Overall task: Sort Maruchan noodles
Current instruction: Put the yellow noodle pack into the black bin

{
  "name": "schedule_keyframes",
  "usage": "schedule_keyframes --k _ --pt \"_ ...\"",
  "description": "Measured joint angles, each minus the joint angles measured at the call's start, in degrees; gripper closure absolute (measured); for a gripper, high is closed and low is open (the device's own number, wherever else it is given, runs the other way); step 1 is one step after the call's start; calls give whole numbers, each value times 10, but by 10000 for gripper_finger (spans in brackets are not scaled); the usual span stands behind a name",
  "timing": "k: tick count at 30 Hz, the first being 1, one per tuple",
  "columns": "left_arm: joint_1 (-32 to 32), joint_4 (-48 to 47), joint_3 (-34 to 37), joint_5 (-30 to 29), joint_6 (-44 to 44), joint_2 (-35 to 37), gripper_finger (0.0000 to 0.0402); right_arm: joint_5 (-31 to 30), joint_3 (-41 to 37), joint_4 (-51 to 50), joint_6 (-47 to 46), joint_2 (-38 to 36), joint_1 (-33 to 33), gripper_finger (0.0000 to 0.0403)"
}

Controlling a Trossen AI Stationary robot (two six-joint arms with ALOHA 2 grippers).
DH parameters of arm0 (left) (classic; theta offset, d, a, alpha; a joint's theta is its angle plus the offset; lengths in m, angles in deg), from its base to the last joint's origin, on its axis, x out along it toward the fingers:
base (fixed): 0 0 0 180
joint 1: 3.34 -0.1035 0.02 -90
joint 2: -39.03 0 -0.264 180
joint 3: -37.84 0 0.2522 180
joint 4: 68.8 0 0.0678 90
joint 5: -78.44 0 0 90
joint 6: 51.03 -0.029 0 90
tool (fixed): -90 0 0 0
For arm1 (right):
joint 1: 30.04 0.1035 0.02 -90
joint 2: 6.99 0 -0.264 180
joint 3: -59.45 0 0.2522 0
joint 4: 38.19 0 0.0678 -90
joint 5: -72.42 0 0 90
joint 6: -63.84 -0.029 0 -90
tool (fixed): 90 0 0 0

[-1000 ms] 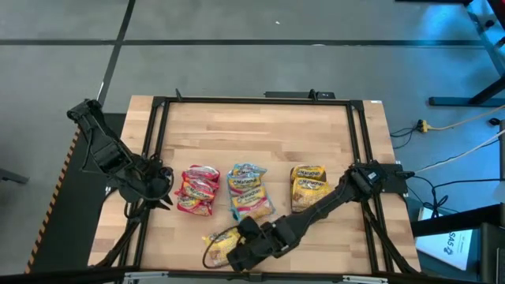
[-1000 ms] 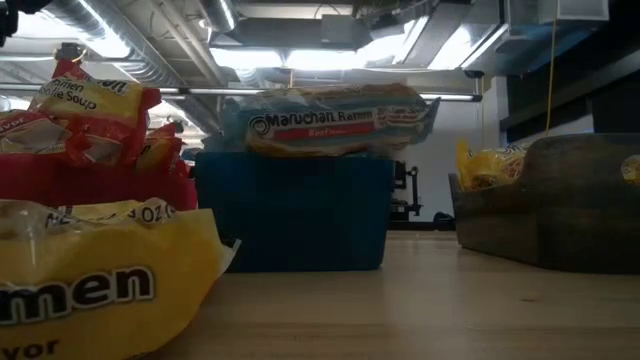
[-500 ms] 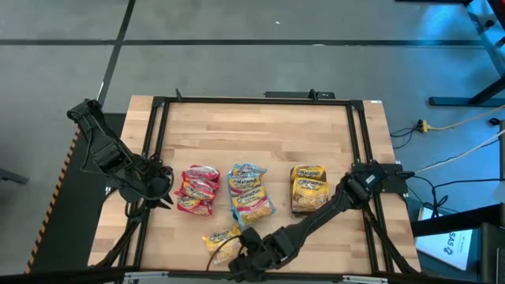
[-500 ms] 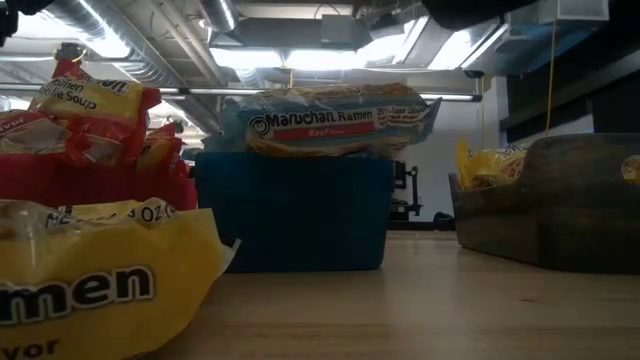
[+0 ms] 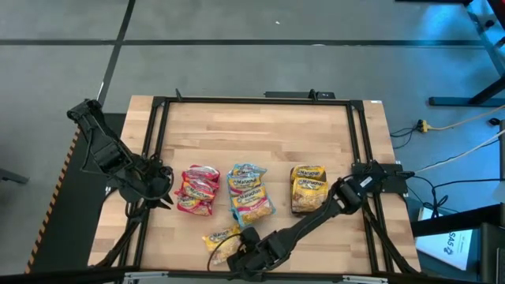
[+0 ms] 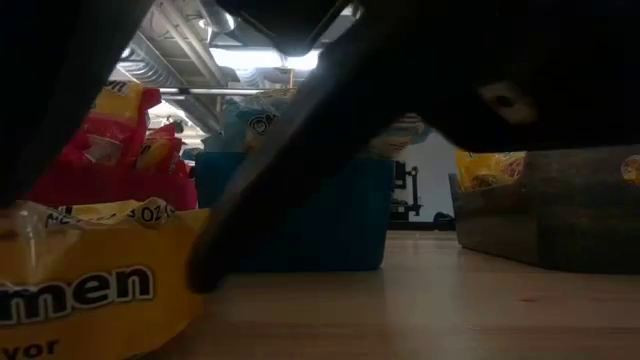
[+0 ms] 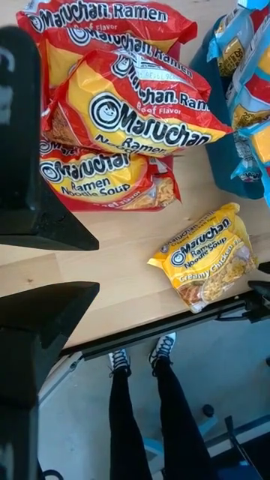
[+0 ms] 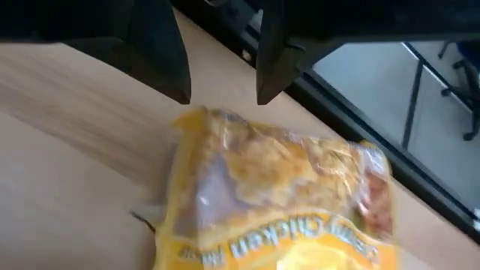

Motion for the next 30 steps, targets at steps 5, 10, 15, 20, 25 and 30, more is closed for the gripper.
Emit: schedule_keyframes --k 5,10,15,20,25,30 --pt "0 0 0 0 0 0 331 -11 0 7 2 0 0 253" --pt "0 0 0 0 -1 0 331 -20 0 -12 -1 0 -1 253" --pt "0 0 0 0 -1 0 331 -51 0 -18 -1 0 -11 253" --pt "0 0 0 0 -1 0 331 -51 0 -19 7 0 -23 253" --pt "0 0 0 0 -1 0 331 -1 0 -19 18 1 -30 253" --pt "0 0 0 0 -1 0 331 25 0 -15 18 4 -29 253"
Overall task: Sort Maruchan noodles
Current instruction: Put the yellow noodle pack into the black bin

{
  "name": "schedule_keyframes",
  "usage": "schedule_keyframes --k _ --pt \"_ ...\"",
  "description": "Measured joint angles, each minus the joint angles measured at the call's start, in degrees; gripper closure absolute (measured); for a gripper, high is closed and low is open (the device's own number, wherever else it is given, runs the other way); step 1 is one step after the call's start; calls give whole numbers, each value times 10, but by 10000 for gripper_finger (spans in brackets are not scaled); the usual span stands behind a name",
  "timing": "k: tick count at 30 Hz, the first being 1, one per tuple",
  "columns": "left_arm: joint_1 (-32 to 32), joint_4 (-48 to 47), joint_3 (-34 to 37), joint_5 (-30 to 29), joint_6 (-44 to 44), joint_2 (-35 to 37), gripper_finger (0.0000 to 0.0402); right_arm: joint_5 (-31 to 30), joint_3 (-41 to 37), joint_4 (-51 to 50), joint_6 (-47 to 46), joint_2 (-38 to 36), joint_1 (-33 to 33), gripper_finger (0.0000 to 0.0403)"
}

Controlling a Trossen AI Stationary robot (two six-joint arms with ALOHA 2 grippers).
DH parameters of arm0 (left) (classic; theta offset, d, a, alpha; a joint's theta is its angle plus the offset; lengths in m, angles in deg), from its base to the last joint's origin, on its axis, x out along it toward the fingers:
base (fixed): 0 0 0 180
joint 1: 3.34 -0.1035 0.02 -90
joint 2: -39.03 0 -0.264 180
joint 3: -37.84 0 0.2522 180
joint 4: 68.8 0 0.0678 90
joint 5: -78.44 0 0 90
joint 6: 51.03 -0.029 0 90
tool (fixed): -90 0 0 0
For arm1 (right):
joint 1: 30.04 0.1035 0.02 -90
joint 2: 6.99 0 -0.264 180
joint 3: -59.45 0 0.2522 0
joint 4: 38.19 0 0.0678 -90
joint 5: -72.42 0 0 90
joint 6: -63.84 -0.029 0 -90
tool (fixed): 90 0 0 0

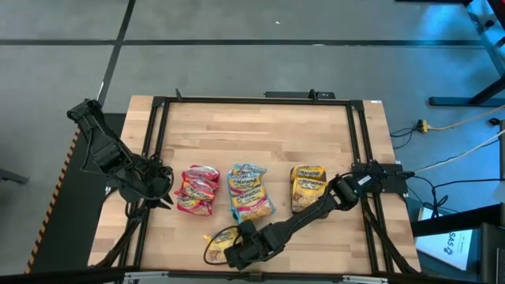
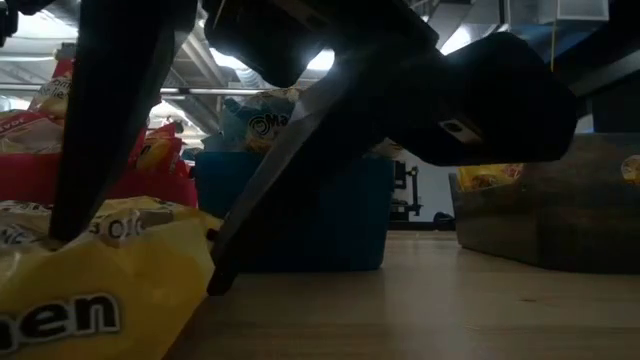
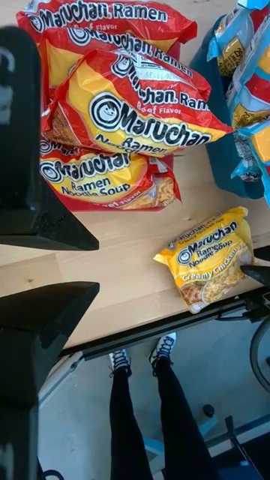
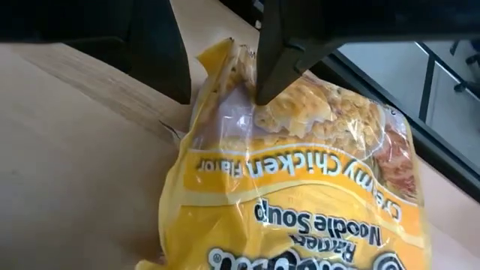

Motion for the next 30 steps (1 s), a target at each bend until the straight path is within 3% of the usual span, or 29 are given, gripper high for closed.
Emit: schedule_keyframes --k 6,16,24,30 --pt "0 0 0 0 0 0 331 -6 0 8 0 1 0 274" --pt "0 0 0 -7 -2 0 331 -7 0 24 24 1 0 396" --pt "0 0 0 -9 -2 0 331 9 2 51 38 2 0 400" --pt "0 0 0 -16 -2 0 331 -17 67 34 93 2 1 401"
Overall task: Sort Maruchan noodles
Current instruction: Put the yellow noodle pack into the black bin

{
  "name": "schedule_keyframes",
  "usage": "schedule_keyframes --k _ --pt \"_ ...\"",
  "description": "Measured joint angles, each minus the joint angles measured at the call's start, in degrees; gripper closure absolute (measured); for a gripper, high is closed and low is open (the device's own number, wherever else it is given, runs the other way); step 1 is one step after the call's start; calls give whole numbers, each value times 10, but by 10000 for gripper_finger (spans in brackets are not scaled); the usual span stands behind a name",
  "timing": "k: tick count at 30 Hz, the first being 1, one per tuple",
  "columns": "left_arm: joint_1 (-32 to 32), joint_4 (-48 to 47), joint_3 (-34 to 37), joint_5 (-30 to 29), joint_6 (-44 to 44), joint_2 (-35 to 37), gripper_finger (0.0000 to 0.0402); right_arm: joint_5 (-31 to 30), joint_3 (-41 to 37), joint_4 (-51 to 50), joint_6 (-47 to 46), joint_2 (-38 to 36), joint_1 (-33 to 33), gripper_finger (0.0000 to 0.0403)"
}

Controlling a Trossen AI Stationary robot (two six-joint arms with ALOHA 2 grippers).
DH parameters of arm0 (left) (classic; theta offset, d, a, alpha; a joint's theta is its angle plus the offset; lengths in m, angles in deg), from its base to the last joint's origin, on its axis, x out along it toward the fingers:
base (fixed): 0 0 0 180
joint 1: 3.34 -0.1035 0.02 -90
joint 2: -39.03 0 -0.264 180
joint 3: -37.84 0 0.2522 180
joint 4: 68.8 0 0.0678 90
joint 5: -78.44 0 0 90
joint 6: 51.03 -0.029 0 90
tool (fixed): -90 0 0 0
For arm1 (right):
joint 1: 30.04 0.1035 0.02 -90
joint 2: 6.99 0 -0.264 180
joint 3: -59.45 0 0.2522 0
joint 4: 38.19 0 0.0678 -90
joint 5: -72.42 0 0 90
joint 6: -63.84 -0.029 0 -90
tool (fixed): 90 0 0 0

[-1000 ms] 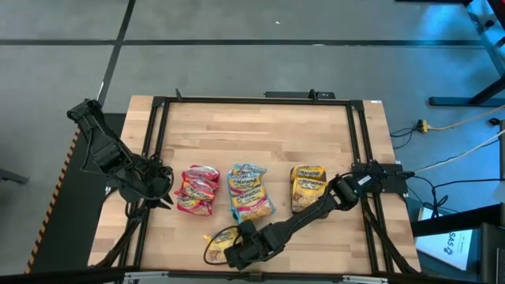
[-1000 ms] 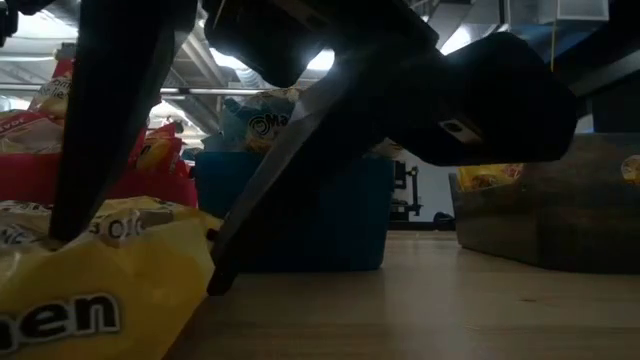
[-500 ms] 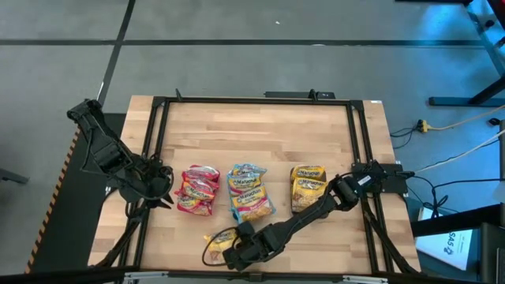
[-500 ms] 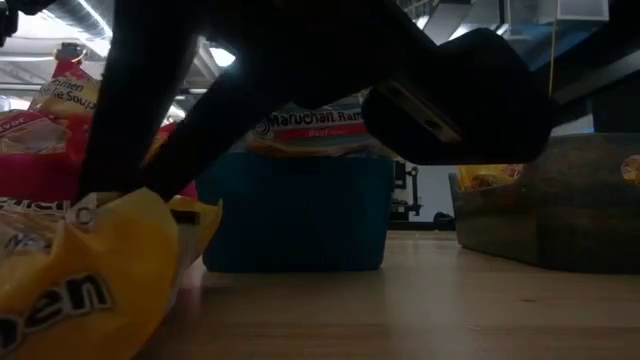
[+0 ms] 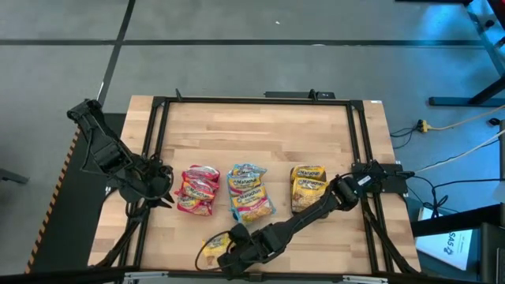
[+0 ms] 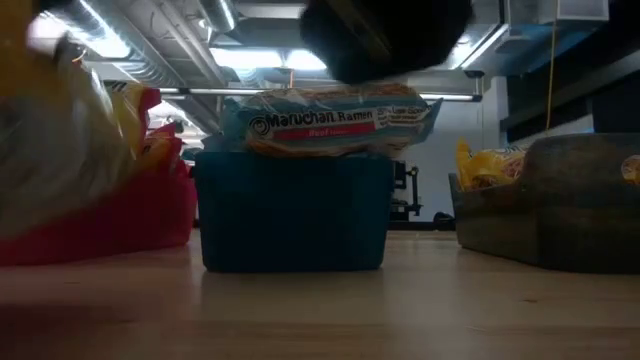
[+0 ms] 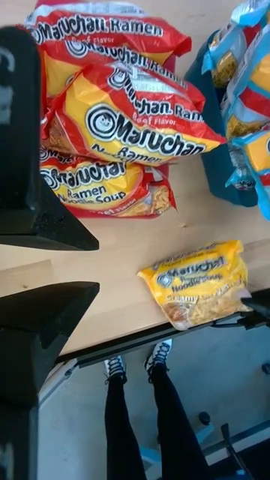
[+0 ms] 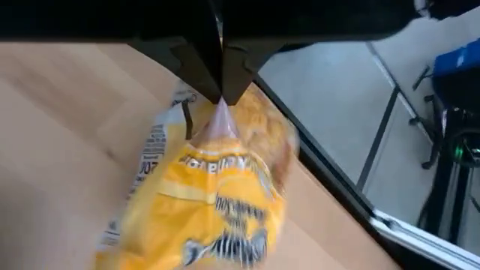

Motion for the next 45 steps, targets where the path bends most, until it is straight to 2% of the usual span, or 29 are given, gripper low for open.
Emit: schedule_keyframes --k 3,9,19,29,34,40,45 --pt "0 0 0 -11 0 0 331 -36 44 -37 29 -1 0 402" --pt "0 0 0 -13 1 0 331 -117 35 -56 59 -42 0 402" --pt "0 -1 0 -14 1 0 331 -199 36 -131 122 -114 4 403" --pt "0 -12 0 -18 1 0 331 -284 35 -366 113 -207 27 403" --pt "0 -21 0 -25 1 0 331 -327 36 -483 50 -249 43 403" --pt "0 -29 0 -39 2 0 331 -376 13 -481 101 -286 57 403" --pt "0 -30 0 -82 26 0 331 -371 -59 -483 107 -313 56 403"
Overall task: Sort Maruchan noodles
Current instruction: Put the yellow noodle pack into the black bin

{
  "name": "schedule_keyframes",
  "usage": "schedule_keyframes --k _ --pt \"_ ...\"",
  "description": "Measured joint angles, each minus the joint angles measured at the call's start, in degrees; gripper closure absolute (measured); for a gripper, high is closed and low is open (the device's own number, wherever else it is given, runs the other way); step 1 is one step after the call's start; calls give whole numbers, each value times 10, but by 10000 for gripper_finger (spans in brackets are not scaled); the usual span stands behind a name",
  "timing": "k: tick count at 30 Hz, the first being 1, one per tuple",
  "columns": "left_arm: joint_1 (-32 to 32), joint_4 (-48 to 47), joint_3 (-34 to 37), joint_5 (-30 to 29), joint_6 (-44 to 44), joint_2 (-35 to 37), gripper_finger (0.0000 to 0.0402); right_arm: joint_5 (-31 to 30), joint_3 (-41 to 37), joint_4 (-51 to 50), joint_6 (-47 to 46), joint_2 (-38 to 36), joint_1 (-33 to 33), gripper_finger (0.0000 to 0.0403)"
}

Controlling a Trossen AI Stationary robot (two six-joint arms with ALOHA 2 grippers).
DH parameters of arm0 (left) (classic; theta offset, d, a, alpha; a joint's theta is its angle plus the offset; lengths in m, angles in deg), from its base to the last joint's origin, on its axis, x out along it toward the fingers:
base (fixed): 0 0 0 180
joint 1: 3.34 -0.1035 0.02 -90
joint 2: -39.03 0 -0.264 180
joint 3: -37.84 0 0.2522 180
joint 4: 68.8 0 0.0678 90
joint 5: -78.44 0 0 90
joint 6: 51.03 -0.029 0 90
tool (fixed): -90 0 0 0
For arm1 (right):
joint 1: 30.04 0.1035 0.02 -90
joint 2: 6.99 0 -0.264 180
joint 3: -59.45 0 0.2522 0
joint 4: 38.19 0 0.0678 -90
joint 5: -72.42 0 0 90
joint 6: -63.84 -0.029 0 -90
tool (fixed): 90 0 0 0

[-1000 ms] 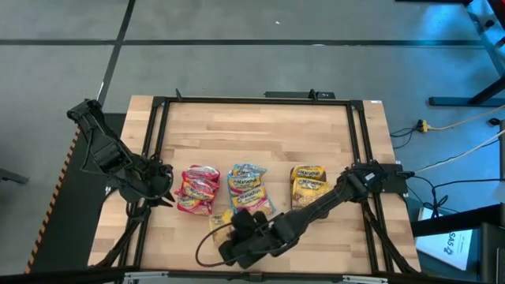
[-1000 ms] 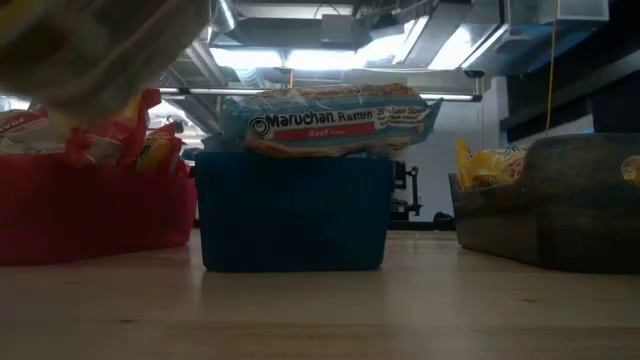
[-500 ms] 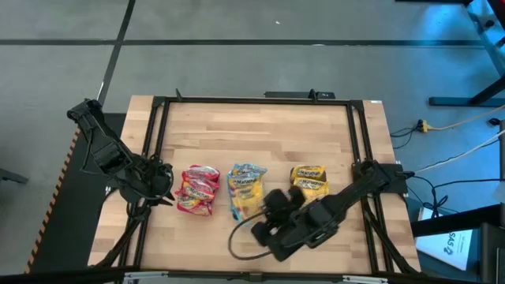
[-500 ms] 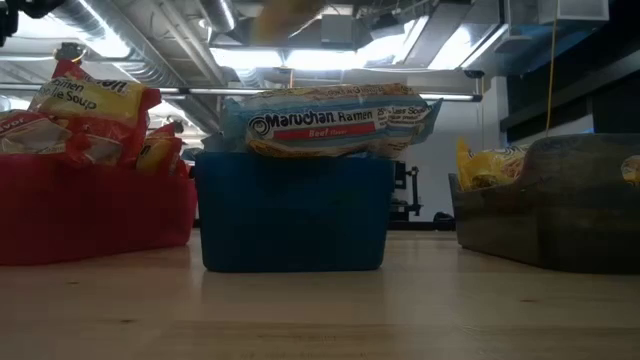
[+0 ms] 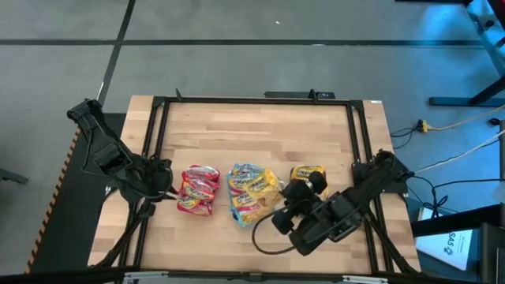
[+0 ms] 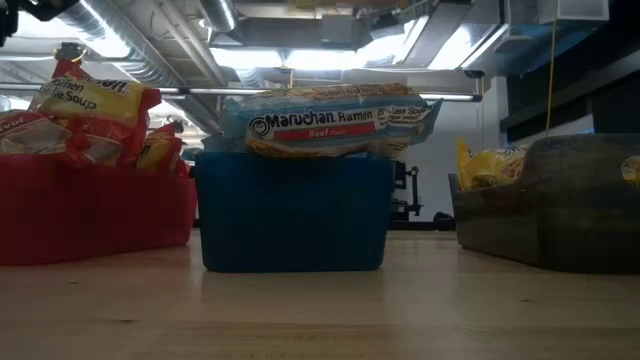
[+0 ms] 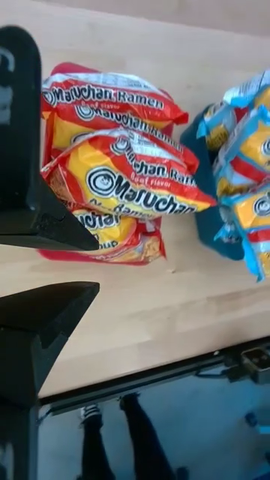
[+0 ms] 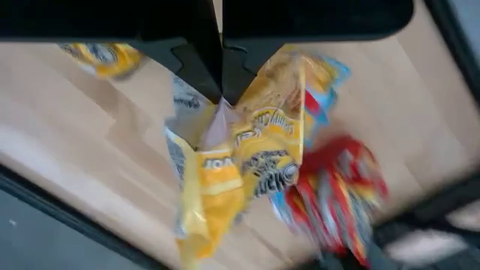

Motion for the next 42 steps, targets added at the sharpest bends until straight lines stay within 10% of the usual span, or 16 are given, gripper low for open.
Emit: schedule_keyframes --k 16,42 --pt "-14 0 0 -49 52 0 331 23 -321 -1 -234 -172 80 403" --pt "-80 0 0 -59 51 0 331 38 -493 191 -284 -177 102 403"
